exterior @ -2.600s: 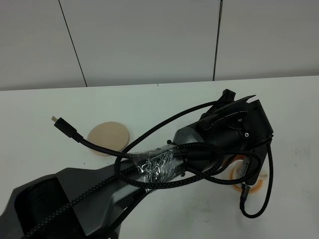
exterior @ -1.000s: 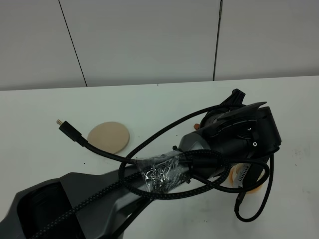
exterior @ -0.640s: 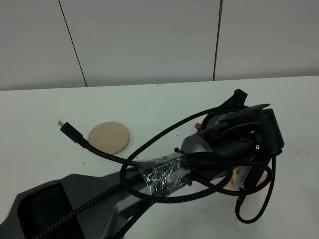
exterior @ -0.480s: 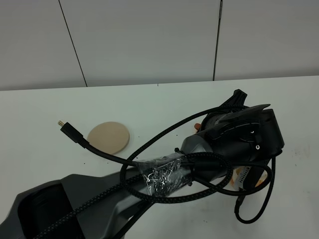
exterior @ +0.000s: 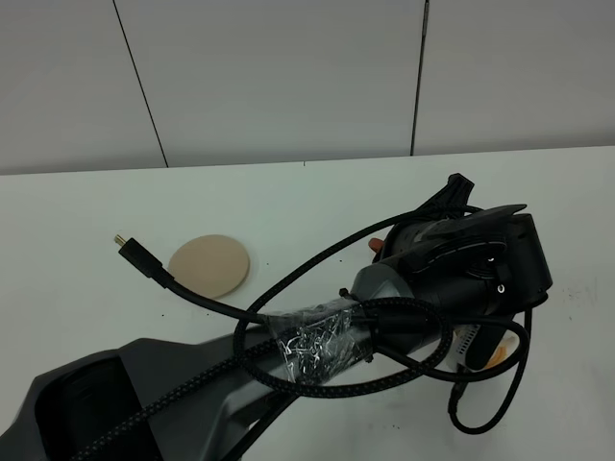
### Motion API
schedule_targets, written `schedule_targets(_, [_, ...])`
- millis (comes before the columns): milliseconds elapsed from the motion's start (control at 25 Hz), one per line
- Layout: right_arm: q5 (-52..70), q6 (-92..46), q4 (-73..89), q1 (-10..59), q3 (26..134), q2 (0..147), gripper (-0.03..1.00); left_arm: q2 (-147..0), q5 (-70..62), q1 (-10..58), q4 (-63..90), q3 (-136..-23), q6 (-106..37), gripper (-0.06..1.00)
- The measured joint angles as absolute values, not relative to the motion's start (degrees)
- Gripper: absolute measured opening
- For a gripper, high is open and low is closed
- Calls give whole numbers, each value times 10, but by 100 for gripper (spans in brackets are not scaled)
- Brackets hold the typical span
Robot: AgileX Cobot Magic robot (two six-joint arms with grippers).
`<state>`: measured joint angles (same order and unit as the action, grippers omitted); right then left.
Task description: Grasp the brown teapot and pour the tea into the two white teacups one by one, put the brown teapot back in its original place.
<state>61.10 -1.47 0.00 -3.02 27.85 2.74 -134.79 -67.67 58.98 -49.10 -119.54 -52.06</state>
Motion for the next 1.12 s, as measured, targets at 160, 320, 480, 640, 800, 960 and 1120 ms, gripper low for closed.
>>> schedule_targets(160, [611,-15,0,-30,278,27,24,-1348,-679,590,-493,-1195,-521,17])
schedule_targets(320, [611,-15,0,-30,278,27,24,-1348,-679,590,-495,-1195,-521,17])
schedule_targets(480, [611,-15,0,-30,278,27,24,-1348,-679,590,-495,-1195,-521,17])
schedule_targets(640, [611,-15,0,-30,278,27,24,-1348,-679,590,-495,-1195,-521,17])
schedule_targets(800, [611,-15,0,-30,278,27,24,-1348,-679,590,-495,-1195,-521,17])
schedule_targets(960, [611,-15,0,-30,278,27,24,-1348,-679,590,-495,-1195,-521,17])
schedule_targets(1120, [611,-15,0,-30,278,27,24,-1348,-679,590,-495,-1195,-521,17])
